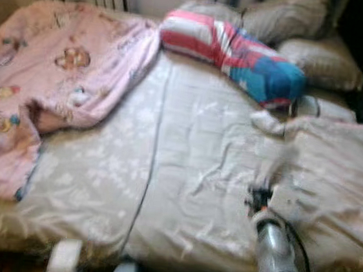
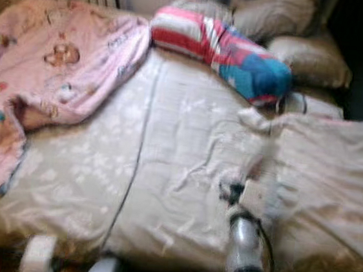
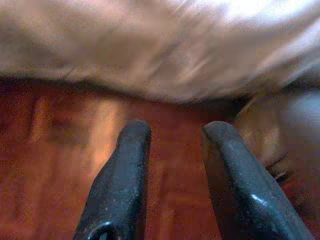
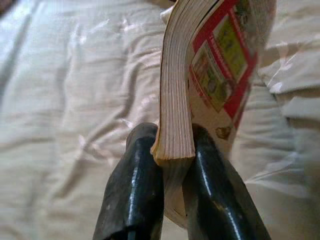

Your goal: Clean up the room

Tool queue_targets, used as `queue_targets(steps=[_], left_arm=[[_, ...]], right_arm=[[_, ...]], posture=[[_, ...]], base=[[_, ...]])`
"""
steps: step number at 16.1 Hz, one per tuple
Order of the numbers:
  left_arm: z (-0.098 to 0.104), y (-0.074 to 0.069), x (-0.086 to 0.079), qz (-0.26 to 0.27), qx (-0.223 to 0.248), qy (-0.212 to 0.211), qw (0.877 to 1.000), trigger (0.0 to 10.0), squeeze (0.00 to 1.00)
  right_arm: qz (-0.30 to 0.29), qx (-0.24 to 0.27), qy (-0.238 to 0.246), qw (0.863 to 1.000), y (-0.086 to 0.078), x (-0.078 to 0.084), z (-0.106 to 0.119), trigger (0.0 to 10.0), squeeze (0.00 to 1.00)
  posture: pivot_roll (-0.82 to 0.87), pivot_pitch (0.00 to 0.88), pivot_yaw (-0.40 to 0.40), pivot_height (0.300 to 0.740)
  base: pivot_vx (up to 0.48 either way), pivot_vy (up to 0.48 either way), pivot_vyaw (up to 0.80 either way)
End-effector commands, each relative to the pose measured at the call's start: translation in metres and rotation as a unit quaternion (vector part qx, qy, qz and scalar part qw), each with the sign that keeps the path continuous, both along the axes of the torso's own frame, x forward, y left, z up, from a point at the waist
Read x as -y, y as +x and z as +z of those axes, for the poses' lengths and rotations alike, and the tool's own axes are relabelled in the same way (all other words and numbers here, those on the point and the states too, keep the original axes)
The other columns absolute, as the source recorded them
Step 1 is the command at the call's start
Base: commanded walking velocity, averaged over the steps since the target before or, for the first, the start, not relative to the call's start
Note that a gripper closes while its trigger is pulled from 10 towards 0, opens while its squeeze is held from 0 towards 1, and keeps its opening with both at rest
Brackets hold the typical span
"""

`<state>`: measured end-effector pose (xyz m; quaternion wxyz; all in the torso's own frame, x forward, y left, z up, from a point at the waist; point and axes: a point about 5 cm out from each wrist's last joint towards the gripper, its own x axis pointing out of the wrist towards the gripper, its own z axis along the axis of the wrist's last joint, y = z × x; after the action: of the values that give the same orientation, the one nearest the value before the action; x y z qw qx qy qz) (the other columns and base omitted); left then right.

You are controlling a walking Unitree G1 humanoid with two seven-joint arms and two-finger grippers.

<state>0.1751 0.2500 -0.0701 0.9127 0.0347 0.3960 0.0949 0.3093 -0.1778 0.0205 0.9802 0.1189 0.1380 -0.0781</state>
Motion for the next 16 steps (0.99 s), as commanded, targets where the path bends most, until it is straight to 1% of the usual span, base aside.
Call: queue_targets(steps=[1, 2, 4, 5, 6, 7, 9, 10, 11, 13, 15, 16], left_arm=[[-0.002, -0.001, 0.006, -0.008, -0.001, -0.009, 1.0, 10.0, 0.0], [-0.002, -0.004, 0.003, -0.014, -0.003, -0.004, 1.0, 10.0, 0.0], [-0.002, -0.009, -0.003, -0.02, -0.006, 0.004, 1.0, 10.0, 0.0], [-0.001, -0.011, -0.007, -0.02, -0.005, 0.007, 1.0, 10.0, 0.0], [-0.001, -0.012, -0.01, -0.023, -0.006, 0.011, 1.0, 10.0, 0.0], [0.0, -0.015, -0.014, -0.028, -0.008, 0.016, 0.999, 10.0, 0.0], [0.001, -0.017, -0.019, -0.039, -0.008, 0.024, 0.999, 10.0, 0.0], [0.002, -0.018, -0.021, -0.041, -0.009, 0.026, 0.999, 10.0, 0.0], [0.002, -0.019, -0.023, -0.046, -0.01, 0.028, 0.999, 10.0, 0.0], [0.002, -0.02, -0.024, -0.054, -0.01, 0.03, 0.998, 10.0, 0.0], [0.003, -0.02, -0.024, -0.057, -0.009, 0.031, 0.998, 10.0, 0.0], [0.003, -0.019, -0.024, -0.059, -0.007, 0.032, 0.998, 10.0, 0.0]], right_arm=[[-0.009, -0.006, 0.021, 1.0, -0.001, 0.004, -0.002, 10.0, 0.0], [-0.018, -0.015, 0.047, 0.999, -0.003, 0.008, -0.005, 10.0, 0.0], [-0.014, -0.022, 0.055, 0.998, -0.004, 0.011, -0.006, 10.0, 0.0], [-0.013, -0.017, 0.059, 0.998, -0.002, 0.012, -0.004, 10.0, 0.0], [-0.02, -0.014, 0.065, 0.998, 0.0, 0.015, -0.003, 10.0, 0.0], [-0.036, -0.014, 0.082, 0.996, 0.001, 0.021, -0.001, 10.0, 0.0], [-0.053, -0.006, 0.083, 0.995, 0.004, 0.033, 0.005, 10.0, 0.0], [-0.059, -0.007, 0.089, 0.994, 0.004, 0.036, 0.005, 10.0, 0.0], [-0.052, -0.014, 0.081, 0.995, 0.004, 0.037, 0.005, 10.0, 0.0], [-0.029, -0.016, 0.075, 0.997, 0.005, 0.032, 0.005, 10.0, 0.0], [-0.013, -0.016, 0.079, 0.997, 0.006, 0.029, 0.005, 10.0, 0.0], [0.009, -0.005, 0.072, 0.997, 0.009, 0.025, 0.009, 10.0, 0.0]], posture=[[0.16, 0.172, 0.008, 0.643], [0.17, 0.198, 0.022, 0.643], [0.19, 0.217, 0.035, 0.643], [0.2, 0.232, 0.044, 0.643], [0.2, 0.241, 0.054, 0.643], [0.21, 0.246, 0.065, 0.643], [0.22, 0.257, 0.079, 0.643], [0.23, 0.266, 0.089, 0.643], [0.23, 0.276, 0.096, 0.643], [0.24, 0.284, 0.104, 0.643], [0.24, 0.282, 0.11, 0.643], [0.24, 0.282, 0.111, 0.643]], base=[[0.0, 0.0, 0.0], [0.0, 0.0, 0.0], [0.0, 0.0, 0.0], [0.0, 0.0, 0.0], [0.0, 0.0, 0.0], [0.0, 0.0, 0.0], [0.0, 0.0, 0.0], [0.0, 0.0, 0.0], [0.0, 0.0, 0.0], [0.0, 0.0, 0.0], [0.0, 0.0, 0.0], [0.0, 0.0, 0.0]])
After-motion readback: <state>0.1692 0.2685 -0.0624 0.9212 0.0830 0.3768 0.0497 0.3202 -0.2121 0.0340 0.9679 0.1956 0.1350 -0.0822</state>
